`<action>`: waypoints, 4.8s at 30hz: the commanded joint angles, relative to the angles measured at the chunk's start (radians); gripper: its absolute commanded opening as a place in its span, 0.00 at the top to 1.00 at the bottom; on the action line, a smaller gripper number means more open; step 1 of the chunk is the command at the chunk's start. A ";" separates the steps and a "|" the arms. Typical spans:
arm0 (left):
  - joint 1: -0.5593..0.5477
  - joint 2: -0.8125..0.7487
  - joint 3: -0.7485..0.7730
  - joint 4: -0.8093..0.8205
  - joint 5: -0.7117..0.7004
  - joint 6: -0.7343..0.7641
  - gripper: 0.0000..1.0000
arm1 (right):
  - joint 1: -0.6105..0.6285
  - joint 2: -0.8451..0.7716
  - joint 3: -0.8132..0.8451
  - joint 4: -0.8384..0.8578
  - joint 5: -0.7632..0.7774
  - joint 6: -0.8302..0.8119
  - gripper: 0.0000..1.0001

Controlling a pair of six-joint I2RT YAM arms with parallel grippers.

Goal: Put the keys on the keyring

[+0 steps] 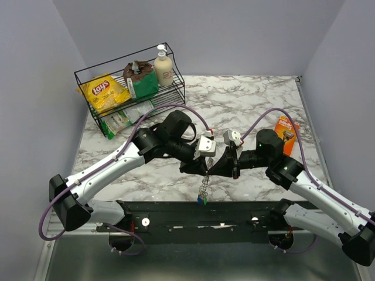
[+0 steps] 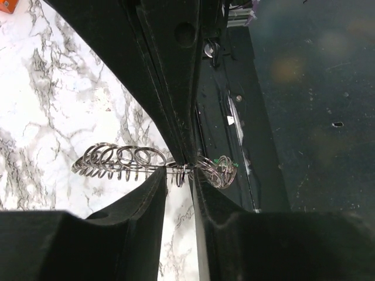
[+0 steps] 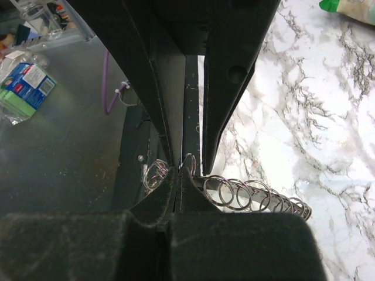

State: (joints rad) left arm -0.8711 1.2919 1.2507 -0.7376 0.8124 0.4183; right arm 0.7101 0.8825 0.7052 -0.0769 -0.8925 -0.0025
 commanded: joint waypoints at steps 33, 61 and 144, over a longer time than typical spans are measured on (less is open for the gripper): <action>-0.034 -0.275 -0.408 0.731 -0.190 -0.282 1.00 | 0.003 -0.185 0.002 0.022 0.205 0.032 0.41; -0.023 -0.335 -0.701 1.647 -0.082 -0.567 1.00 | 0.005 -0.343 -0.006 0.014 0.267 0.065 0.28; 0.030 -0.118 -0.671 2.258 0.071 -0.917 1.00 | 0.003 -0.396 -0.009 -0.040 0.213 0.058 0.51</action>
State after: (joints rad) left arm -0.8379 1.1969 0.5537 1.2930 0.8986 -0.5209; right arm 0.7105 0.5327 0.6937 -0.0982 -0.7109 0.0597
